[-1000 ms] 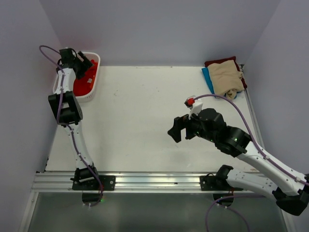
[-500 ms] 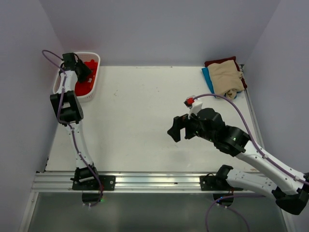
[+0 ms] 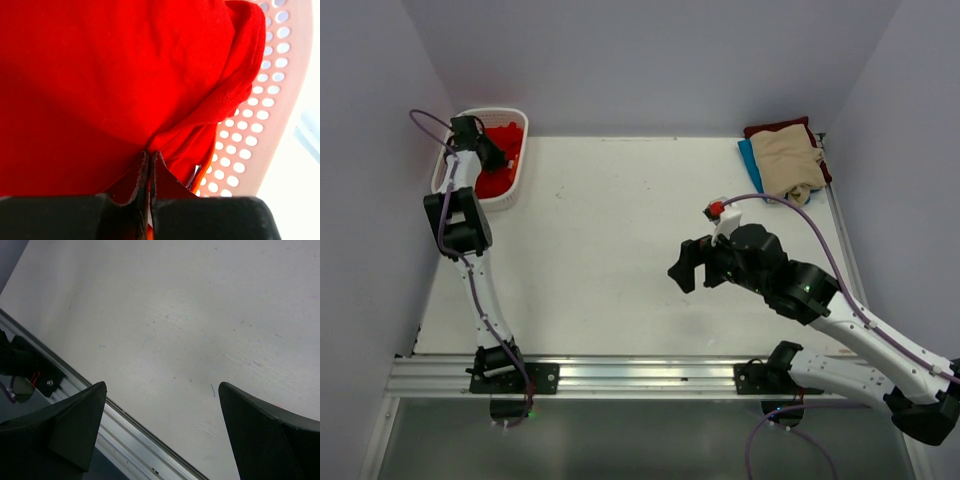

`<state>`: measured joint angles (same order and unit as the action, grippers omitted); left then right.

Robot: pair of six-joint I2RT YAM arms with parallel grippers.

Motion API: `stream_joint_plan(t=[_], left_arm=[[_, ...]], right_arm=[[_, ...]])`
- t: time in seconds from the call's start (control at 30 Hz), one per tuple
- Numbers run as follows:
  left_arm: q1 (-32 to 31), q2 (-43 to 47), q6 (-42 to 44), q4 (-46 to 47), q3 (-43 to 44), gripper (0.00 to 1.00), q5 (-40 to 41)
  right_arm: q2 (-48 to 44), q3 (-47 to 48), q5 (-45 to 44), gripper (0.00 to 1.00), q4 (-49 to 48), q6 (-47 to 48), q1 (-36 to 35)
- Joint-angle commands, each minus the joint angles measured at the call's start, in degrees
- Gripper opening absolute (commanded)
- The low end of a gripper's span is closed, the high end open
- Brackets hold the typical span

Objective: Fold and stack the t-shirts
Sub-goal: Grab the tshirt from the pile, then move the tshirt to the center of the board

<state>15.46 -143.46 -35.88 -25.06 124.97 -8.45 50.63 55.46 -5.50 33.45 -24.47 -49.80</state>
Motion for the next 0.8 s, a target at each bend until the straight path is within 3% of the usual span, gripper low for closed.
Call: stream_joint_plan(t=[0.0, 0.27, 0.4, 0.6, 0.77], left_arm=[[-0.2, 4.7, 0.7, 5.2, -4.2, 0.00, -4.6], [-0.2, 21.9, 0.5, 18.0, -16.3, 0.00, -3.2], [-0.2, 30.8, -0.8, 20.2, -18.4, 0.00, -2.8], [-0.6, 38.7, -2.1, 18.6, -18.0, 0.00, -9.8], [-1.7, 43.9, -3.2, 15.4, -16.9, 0.00, -20.4]], right_arm=[[-1.1, -0.3, -1.5, 0.99, 0.3, -0.6, 0.0], [-0.2, -1.1, -1.4, 0.99, -0.7, -0.3, 0.0], [0.6, -1.3, -0.7, 0.99, -1.6, -0.1, 0.0], [1.3, -1.9, -1.4, 0.99, -3.4, -0.5, -0.1], [0.4, -3.6, -4.6, 0.99, -5.6, -2.0, -0.1]])
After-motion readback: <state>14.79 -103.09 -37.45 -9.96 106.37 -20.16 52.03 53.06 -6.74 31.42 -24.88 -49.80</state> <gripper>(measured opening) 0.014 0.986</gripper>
